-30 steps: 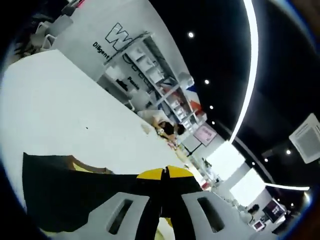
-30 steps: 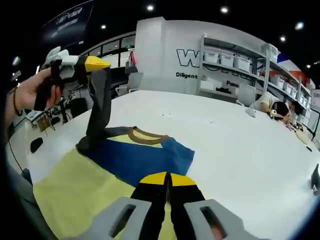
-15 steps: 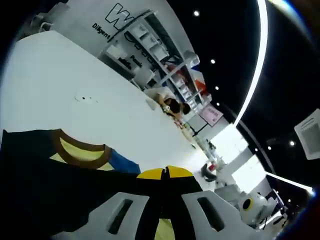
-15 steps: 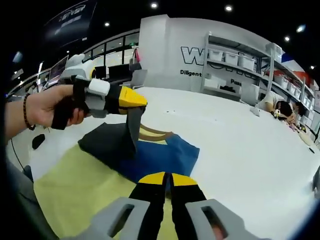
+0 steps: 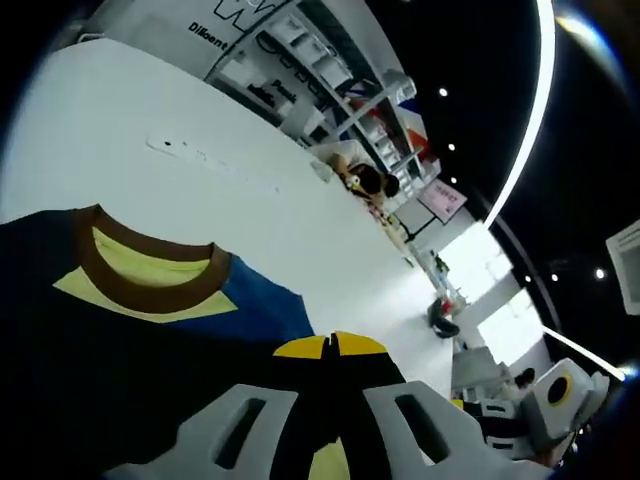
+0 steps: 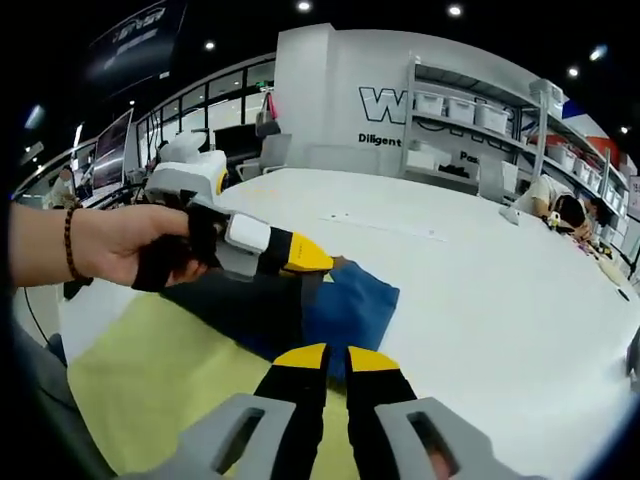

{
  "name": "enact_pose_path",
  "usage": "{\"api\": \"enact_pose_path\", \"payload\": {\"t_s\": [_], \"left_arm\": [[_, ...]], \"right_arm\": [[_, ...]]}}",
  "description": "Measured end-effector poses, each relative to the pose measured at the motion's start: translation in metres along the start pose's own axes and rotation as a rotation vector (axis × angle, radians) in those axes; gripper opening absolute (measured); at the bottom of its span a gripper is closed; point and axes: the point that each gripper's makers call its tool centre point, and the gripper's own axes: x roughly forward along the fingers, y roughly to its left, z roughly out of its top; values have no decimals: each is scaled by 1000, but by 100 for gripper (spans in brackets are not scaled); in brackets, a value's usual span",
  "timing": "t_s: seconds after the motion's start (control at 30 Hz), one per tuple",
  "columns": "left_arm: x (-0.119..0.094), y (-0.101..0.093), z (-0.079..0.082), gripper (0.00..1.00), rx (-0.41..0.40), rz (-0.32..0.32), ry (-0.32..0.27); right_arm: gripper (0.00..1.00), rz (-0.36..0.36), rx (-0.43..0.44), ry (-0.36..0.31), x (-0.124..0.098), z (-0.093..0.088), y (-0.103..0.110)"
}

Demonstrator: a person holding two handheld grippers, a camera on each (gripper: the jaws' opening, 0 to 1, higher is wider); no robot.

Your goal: Fold the garment on the visible template until the final outline fits inside the template.

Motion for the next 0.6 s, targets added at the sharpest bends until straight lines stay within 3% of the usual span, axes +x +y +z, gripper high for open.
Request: {"api": "enact_pose_path", "payload": {"t_s": [0.4,0.6], "left_arm": [[17,8,-5,0,41,11,19],[20,3,-1,0,170,-11,0]], "right_arm": [[3,9,9,10,2,-3,1],[6,7,33,11,4,-2,-1]]}}
